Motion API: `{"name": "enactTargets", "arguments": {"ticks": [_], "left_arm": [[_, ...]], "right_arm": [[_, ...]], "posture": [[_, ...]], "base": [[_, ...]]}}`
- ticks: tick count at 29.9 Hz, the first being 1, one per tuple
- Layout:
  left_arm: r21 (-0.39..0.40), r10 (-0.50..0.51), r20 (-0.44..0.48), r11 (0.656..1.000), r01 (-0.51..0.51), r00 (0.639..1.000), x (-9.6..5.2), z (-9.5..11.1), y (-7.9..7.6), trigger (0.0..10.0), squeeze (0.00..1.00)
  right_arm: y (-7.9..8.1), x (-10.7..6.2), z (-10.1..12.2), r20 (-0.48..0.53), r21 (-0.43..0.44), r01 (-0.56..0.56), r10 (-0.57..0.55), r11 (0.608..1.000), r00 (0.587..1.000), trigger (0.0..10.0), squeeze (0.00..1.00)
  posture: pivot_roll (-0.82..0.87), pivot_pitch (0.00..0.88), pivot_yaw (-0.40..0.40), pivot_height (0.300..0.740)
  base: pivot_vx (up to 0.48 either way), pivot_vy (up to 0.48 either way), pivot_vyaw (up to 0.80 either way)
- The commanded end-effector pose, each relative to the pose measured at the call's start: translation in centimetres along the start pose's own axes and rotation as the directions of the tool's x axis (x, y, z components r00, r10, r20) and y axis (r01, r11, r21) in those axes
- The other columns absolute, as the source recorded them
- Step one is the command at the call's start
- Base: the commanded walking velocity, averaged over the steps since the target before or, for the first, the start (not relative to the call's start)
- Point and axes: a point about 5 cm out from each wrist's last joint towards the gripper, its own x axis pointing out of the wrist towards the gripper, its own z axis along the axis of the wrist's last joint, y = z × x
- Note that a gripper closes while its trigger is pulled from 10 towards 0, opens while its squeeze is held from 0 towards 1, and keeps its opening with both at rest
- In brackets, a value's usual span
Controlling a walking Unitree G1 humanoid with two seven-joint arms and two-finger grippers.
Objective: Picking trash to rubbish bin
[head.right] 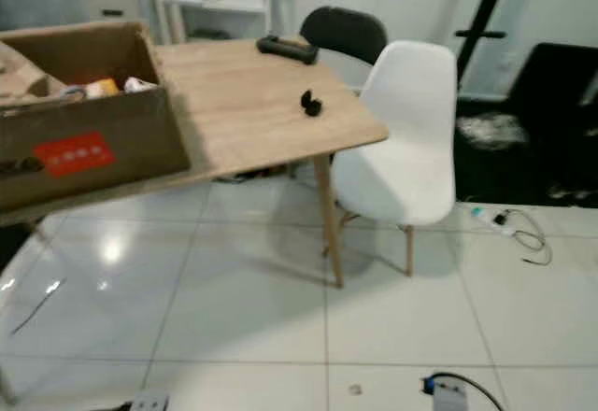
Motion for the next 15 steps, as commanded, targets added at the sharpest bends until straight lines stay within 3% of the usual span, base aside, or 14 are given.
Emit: {"name": "enactTargets", "arguments": {"ticks": [1,15], "left_arm": [[0.022,-0.001,-0.032,1.0,0.002,0.999,-0.07,-0.75,-0.03,10.0,0.0],[0.038,-0.01,-0.032,0.999,0.011,0.999,0.04,-0.67,-0.52,10.0,0.0]], "right_arm": [[-0.5,-0.05,-0.48,-0.023,0.001,0.018,-0.018,1.0,1.0,10.0,0.0],[-0.66,-0.07,-0.59,-0.031,-0.019,0.018,-0.019,1.0,0.999,10.0,0.0]], "posture": [[0.04,0.054,0.0,0.74],[0.03,0.049,-0.01,0.74]], "base": [[0.0,0.0,-0.8],[0.0,0.0,-0.8]]}}
